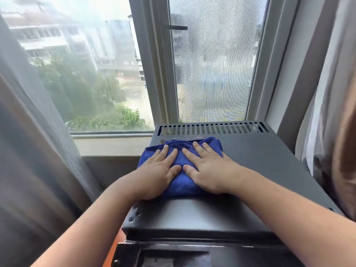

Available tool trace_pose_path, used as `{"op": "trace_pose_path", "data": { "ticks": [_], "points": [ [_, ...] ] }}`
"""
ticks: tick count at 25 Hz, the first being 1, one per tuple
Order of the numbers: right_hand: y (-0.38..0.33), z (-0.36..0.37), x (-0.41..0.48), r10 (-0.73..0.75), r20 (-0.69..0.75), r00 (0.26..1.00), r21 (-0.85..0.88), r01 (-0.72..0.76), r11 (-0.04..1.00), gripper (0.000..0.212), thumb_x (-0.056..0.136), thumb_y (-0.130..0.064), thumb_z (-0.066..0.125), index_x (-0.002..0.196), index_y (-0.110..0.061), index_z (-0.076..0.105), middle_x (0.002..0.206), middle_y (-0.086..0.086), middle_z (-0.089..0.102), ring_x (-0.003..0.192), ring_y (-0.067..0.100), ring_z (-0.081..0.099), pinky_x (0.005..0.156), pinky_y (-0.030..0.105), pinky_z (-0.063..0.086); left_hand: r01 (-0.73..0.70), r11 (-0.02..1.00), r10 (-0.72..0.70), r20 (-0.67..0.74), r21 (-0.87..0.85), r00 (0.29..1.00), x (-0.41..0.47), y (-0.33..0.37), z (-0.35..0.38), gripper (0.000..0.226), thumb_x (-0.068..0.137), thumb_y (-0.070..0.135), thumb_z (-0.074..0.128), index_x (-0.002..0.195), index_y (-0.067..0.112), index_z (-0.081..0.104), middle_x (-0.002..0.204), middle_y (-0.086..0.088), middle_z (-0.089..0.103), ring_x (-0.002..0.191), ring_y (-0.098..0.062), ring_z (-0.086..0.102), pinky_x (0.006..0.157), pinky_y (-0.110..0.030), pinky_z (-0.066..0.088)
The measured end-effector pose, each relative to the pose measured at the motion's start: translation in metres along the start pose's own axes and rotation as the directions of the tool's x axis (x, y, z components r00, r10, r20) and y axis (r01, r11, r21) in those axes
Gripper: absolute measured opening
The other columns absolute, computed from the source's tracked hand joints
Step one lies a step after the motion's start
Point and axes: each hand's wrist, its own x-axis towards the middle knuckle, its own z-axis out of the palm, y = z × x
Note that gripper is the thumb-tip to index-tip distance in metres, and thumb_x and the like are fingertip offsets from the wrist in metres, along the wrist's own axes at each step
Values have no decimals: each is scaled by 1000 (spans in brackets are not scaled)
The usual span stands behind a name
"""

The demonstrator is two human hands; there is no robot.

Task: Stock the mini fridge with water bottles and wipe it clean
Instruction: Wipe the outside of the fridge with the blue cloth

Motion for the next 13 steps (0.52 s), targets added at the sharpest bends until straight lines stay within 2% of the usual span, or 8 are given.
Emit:
{"op": "trace_pose_path", "data": {
  "ticks": [7,13],
  "points": [
    [30,-18,65,55,-62,997,29,-53,998,69,102,-63,26,162,-39,0,171,-9,-7,157,12,-9,128,46,-2,0,997,-1,-13,-72,1000,64,-5,-22,63,109,47,29,164,28,3,171,0,-10,158,-21,-7,124,-31,-5],
    [39,-20,78,47,-97,994,57,-42,998,72,101,-63,30,163,-33,9,172,-7,2,158,13,-2,128,45,2,-5,996,2,-42,-84,999,81,-5,-24,62,110,47,29,164,27,7,172,0,-5,158,-20,-4,124,-31,-4]
  ]
}}
